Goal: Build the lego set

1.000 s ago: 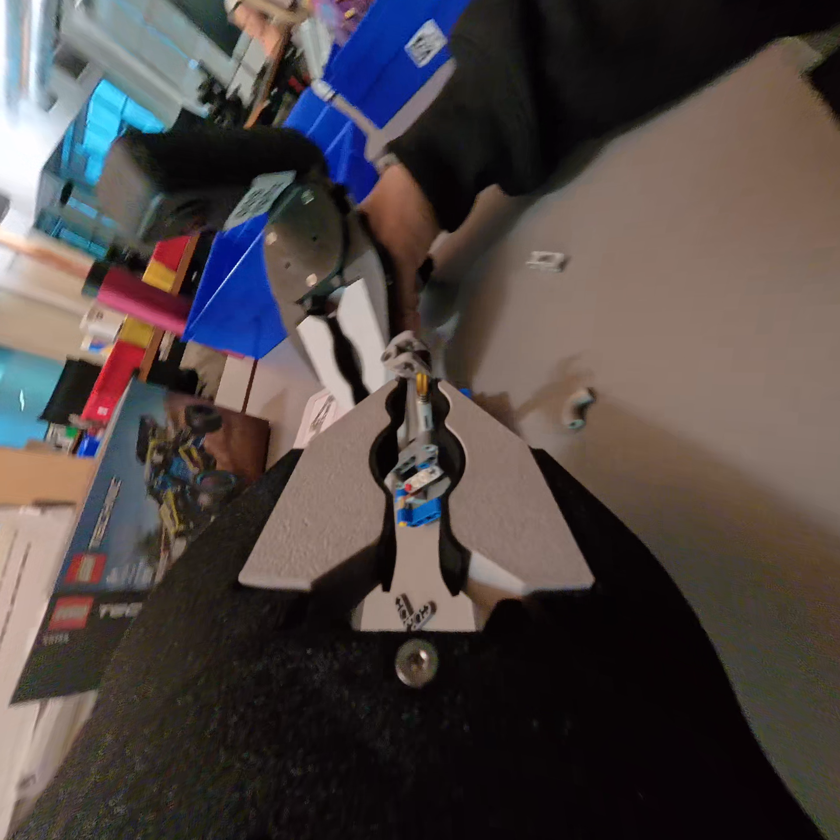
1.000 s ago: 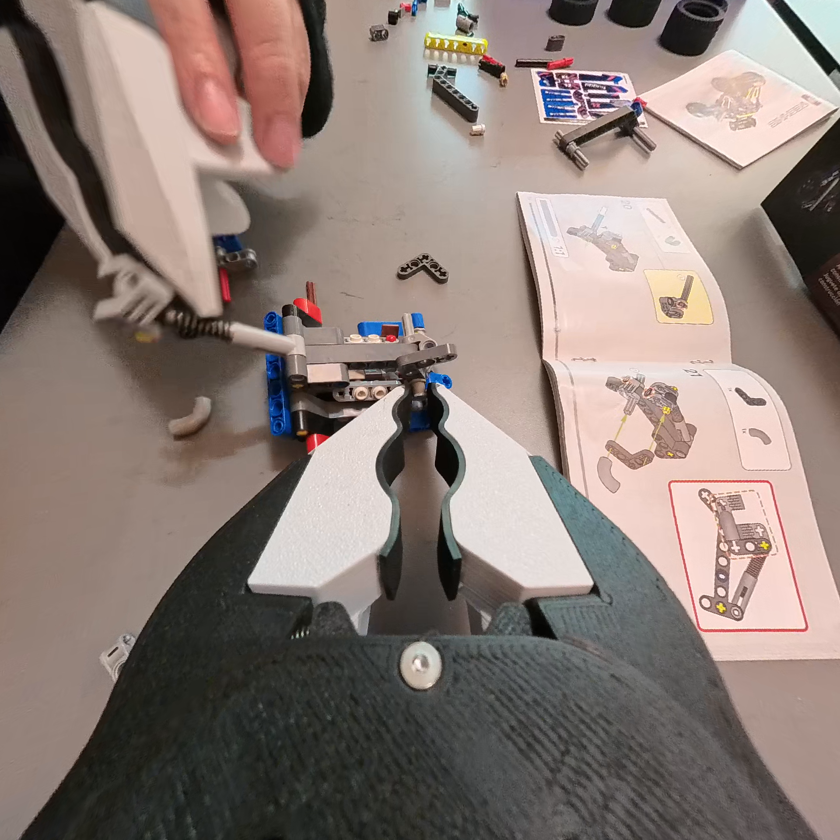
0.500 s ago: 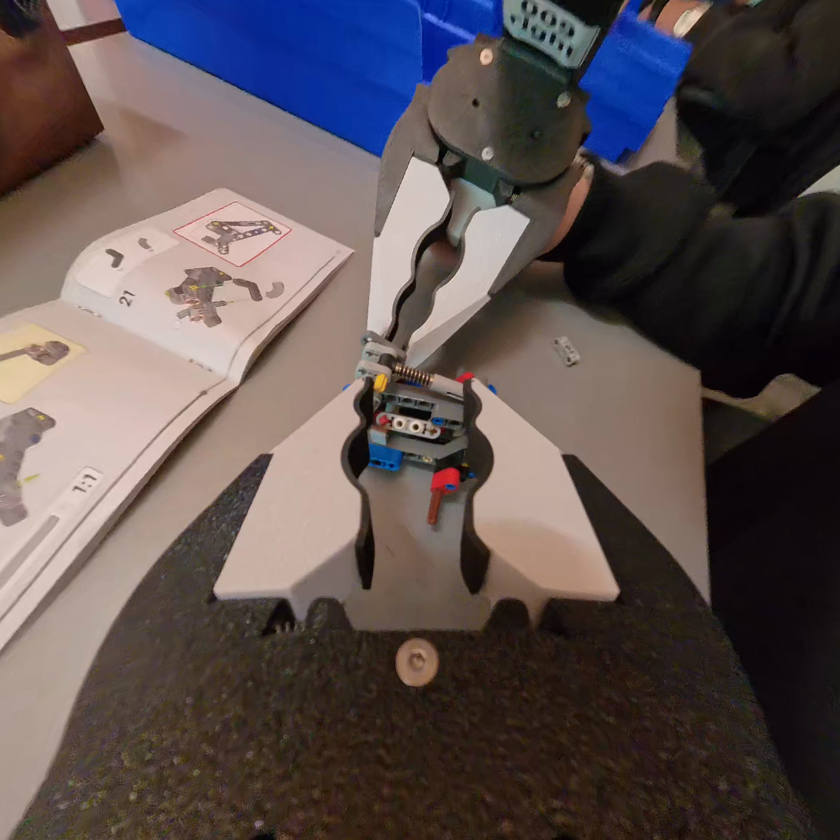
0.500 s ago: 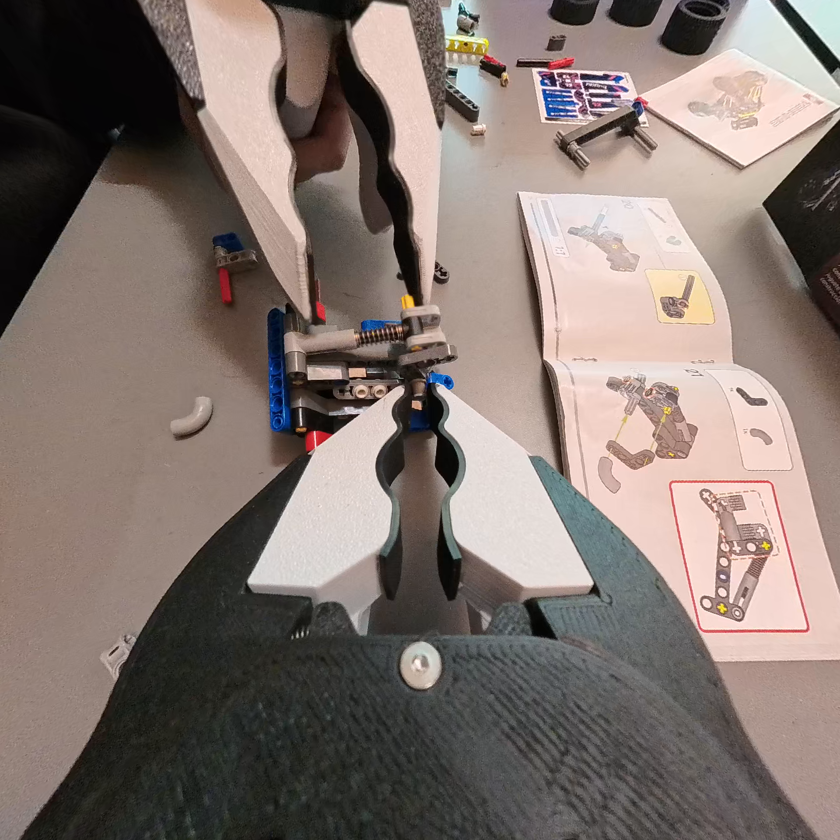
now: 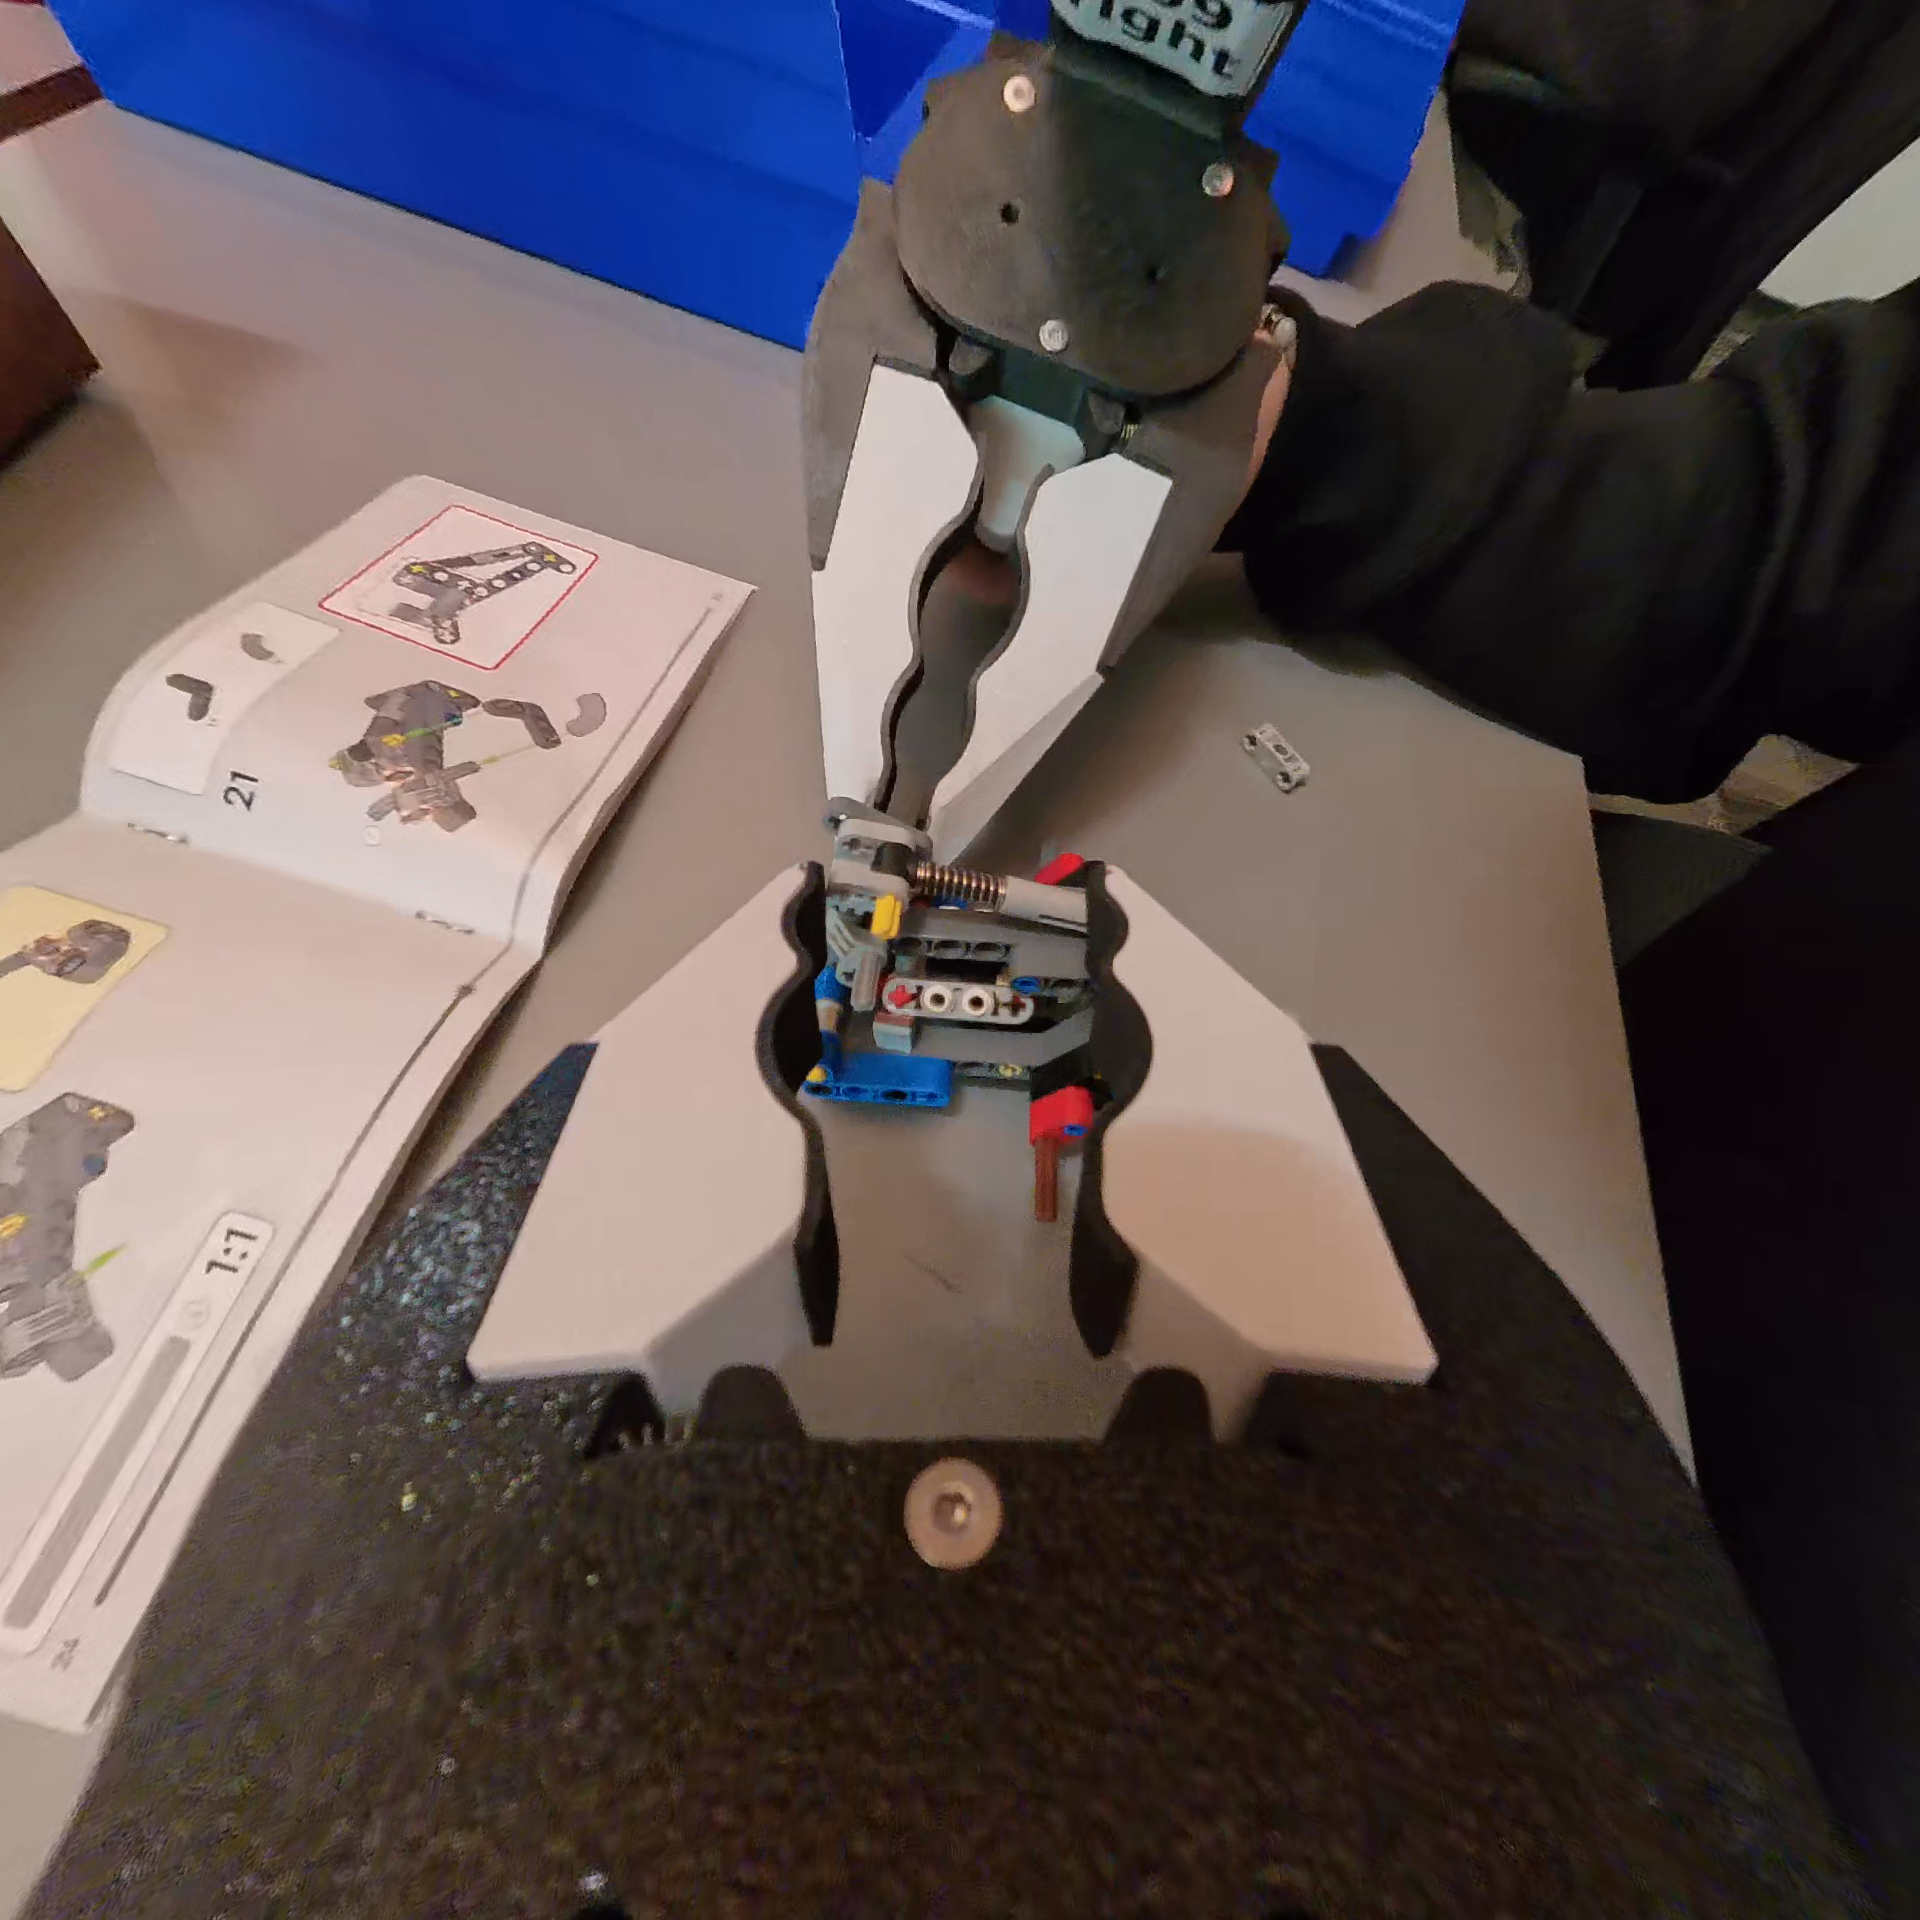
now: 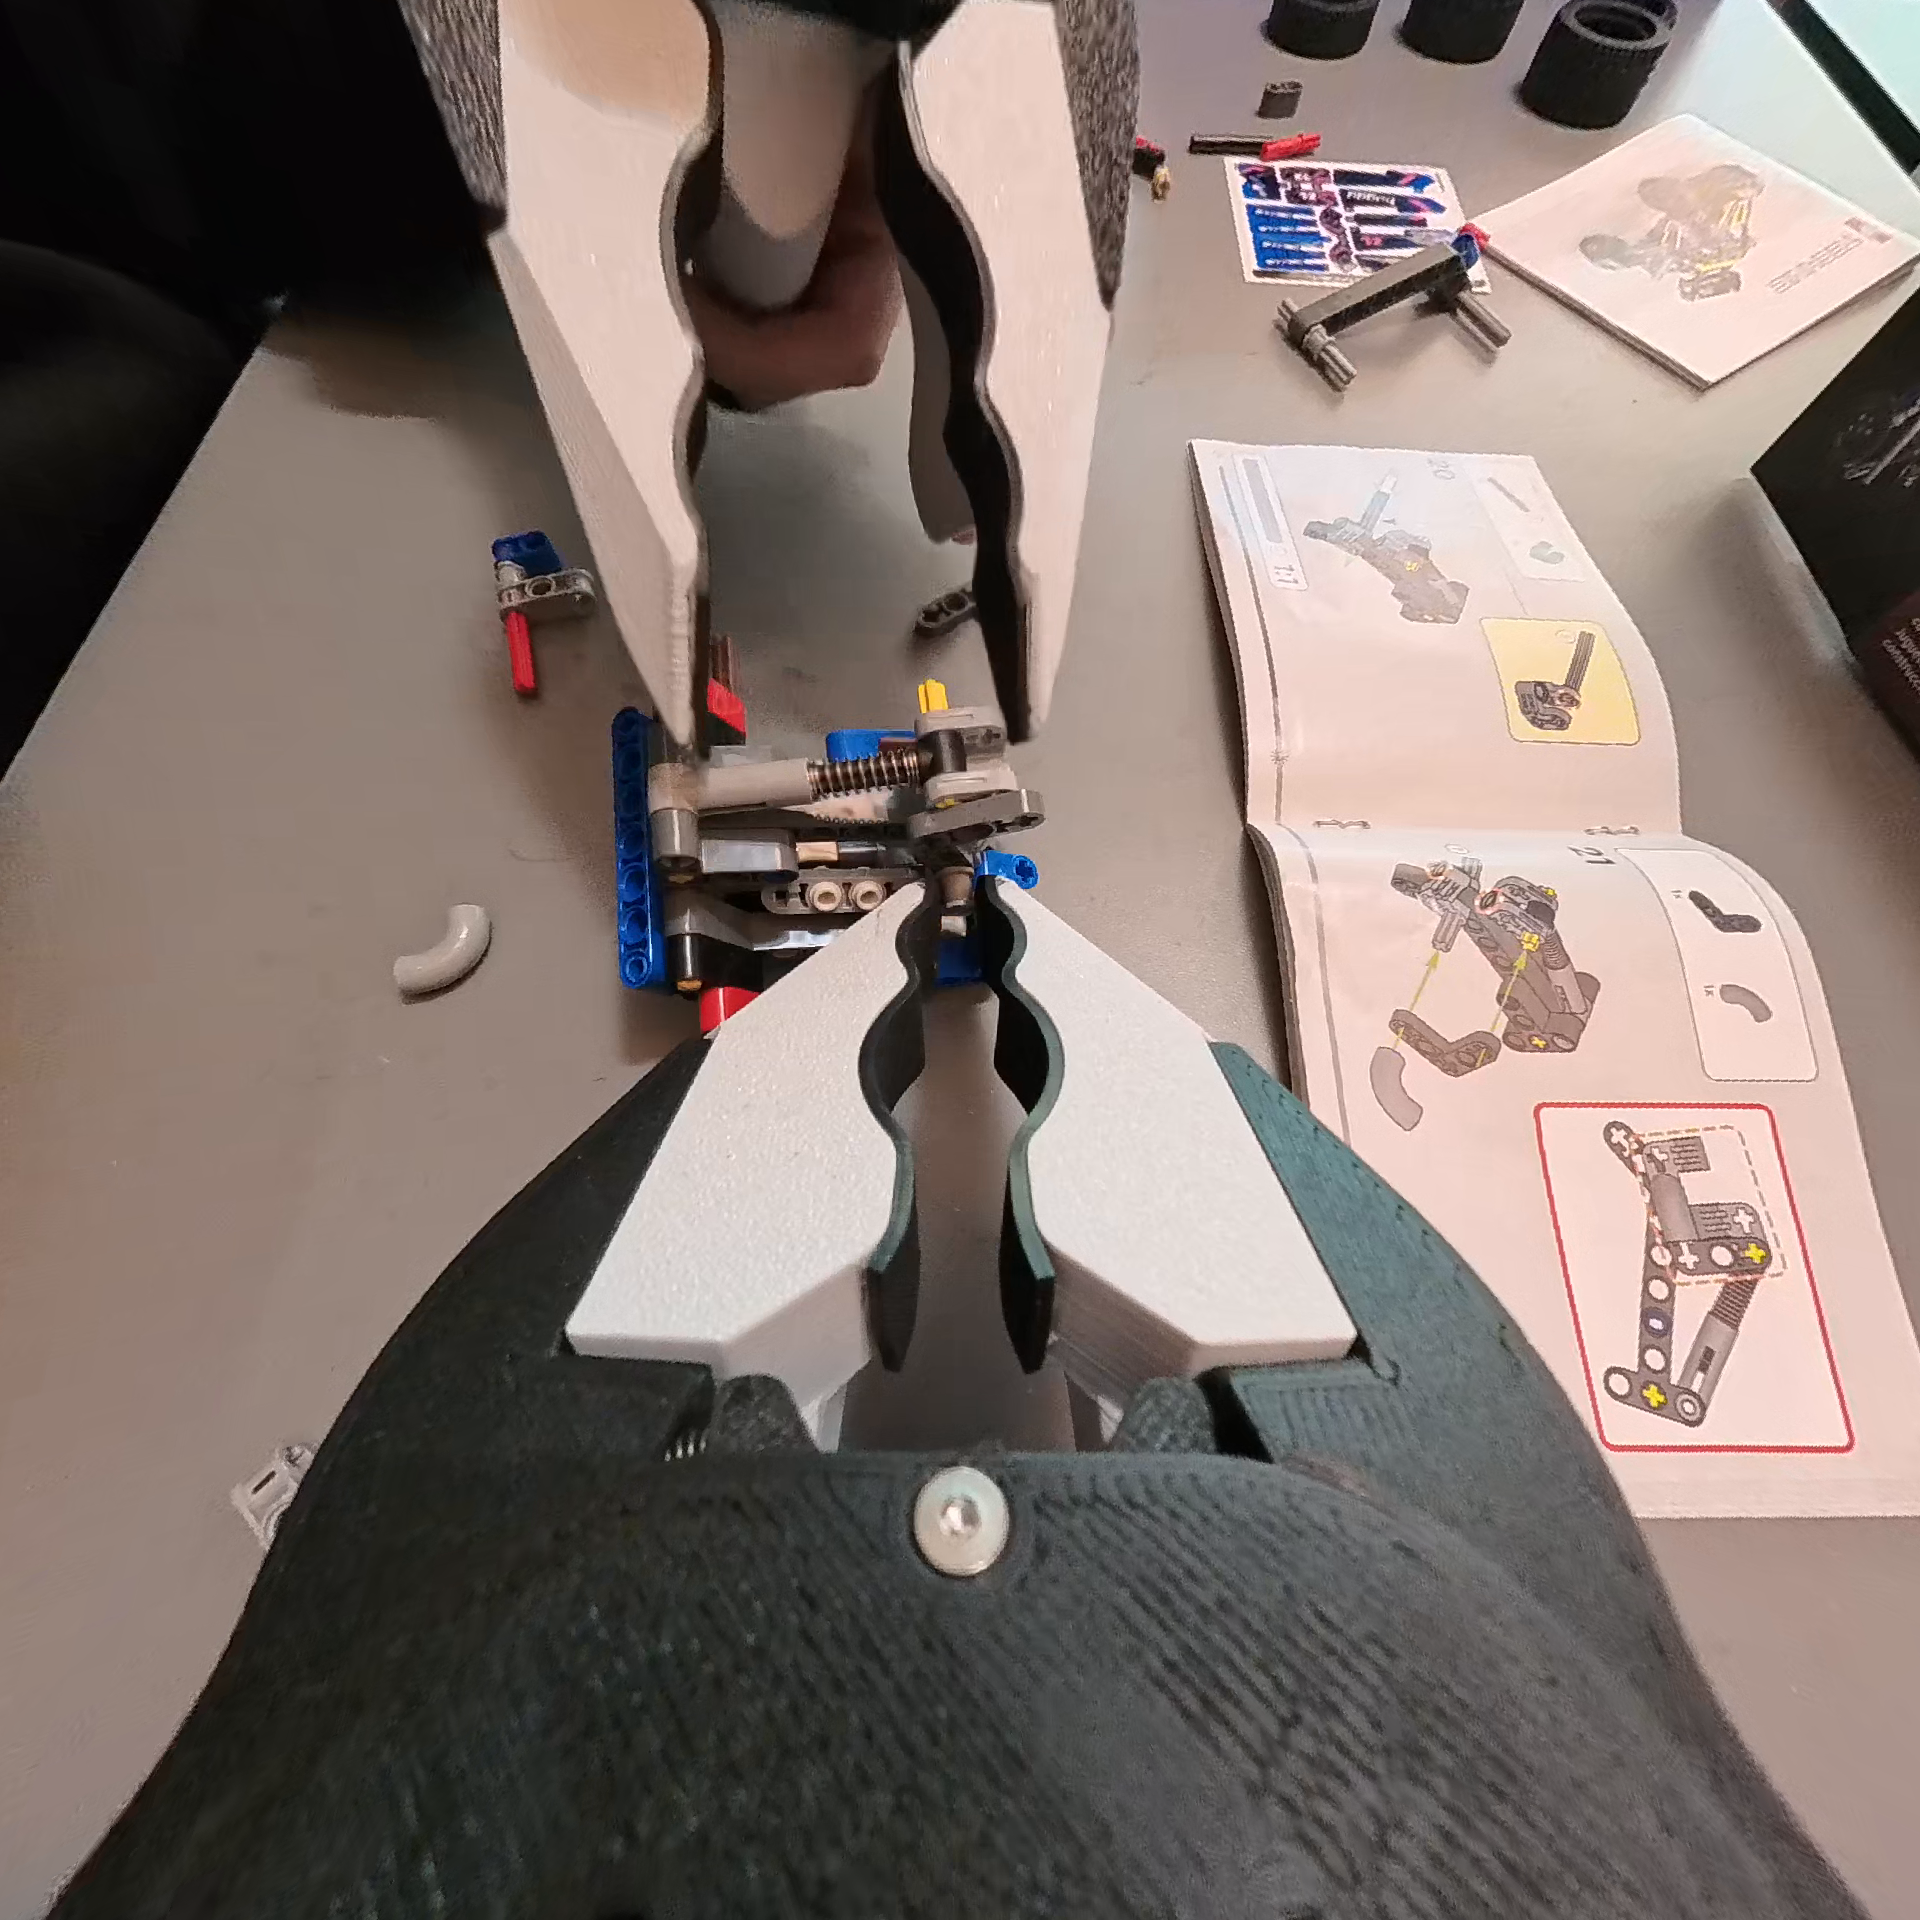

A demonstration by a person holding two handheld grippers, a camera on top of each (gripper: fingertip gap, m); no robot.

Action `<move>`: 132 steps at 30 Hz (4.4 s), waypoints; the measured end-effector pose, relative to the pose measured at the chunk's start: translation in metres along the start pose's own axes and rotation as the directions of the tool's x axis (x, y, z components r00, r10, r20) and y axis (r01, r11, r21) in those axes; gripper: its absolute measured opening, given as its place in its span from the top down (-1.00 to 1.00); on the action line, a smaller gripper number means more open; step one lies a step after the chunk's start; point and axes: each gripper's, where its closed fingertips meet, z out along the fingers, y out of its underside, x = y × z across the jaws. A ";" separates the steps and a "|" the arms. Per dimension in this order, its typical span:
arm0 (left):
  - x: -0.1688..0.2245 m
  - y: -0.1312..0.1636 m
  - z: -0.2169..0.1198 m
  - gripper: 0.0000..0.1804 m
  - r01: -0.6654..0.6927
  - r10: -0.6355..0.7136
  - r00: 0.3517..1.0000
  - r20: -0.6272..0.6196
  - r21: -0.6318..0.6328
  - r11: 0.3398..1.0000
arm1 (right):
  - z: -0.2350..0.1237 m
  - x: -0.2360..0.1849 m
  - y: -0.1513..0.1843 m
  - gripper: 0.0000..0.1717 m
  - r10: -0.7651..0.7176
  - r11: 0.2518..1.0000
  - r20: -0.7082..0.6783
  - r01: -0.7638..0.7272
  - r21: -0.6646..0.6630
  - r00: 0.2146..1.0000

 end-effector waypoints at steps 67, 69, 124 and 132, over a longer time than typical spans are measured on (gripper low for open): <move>0.003 0.008 0.000 0.65 -0.007 0.003 0.994 0.112 0.035 0.999 | -0.001 -0.018 0.000 0.95 -0.041 0.999 0.121 0.041 0.002 0.992; 0.005 0.006 0.001 0.69 -0.033 0.027 0.992 0.125 0.046 0.998 | -0.001 -0.018 0.000 0.95 -0.041 0.999 0.120 0.041 0.003 0.992; 0.010 0.003 0.001 0.66 -0.104 0.087 0.983 0.165 0.100 0.990 | -0.001 -0.020 0.001 0.95 -0.056 0.998 0.120 0.056 0.004 0.991; 0.025 -0.002 0.001 0.69 0.073 -0.071 0.997 -0.016 0.154 0.985 | -0.001 -0.020 0.001 0.95 -0.057 0.998 0.121 0.057 0.004 0.991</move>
